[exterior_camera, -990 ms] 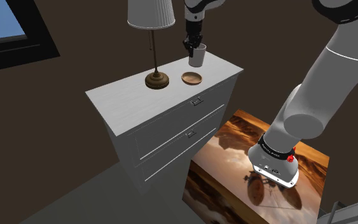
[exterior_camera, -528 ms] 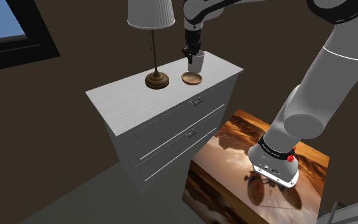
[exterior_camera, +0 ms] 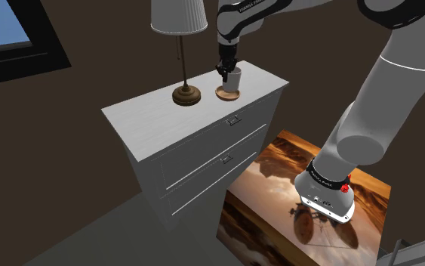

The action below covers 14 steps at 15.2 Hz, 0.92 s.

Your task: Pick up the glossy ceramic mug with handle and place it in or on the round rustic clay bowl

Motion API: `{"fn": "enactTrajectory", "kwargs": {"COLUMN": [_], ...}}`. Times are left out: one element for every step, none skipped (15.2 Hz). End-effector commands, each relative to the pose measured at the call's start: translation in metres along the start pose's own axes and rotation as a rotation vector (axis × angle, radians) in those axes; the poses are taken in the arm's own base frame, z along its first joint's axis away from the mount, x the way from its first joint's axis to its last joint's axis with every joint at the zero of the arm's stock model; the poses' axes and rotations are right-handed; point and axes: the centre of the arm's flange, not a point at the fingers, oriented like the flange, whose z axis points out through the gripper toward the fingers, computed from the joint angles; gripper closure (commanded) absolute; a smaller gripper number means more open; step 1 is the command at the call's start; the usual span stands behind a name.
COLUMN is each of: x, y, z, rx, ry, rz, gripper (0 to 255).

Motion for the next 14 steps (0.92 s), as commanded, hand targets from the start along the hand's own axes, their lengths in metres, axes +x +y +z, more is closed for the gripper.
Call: {"fn": "enactTrajectory", "kwargs": {"x": [-0.001,-0.001,-0.001,-0.001,-0.001,-0.001,-0.001,-0.001,0.0,0.0,-0.001,-0.001,-0.001,-0.001], "y": [-0.002,-0.002,-0.002,-0.002,-0.002,-0.003,-0.003,-0.002,-0.003,-0.002,-0.002,-0.002,-0.002,-0.002], "z": [0.003,0.003,0.003,0.003,0.003,0.003,0.003,0.004,0.004,0.004,0.003,-0.01,-0.023,-0.037], "rx": [0.0,0.0,0.0,0.0,0.0,0.0,0.0,0.0,0.0,0.0,0.0,0.0,0.0,0.0], "ry": [-0.004,-0.004,-0.004,-0.004,-0.004,-0.004,-0.004,-0.004,-0.004,-0.004,-0.004,-0.004,-0.004,-0.004], "rz": [-0.005,-0.005,-0.005,-0.005,-0.005,-0.005,-0.005,-0.005,-0.005,-0.004,-0.005,-0.005,-0.005,-0.005], "gripper": [255,255,255,255,255,0,0,0,0,0,0,0,0,0]}}
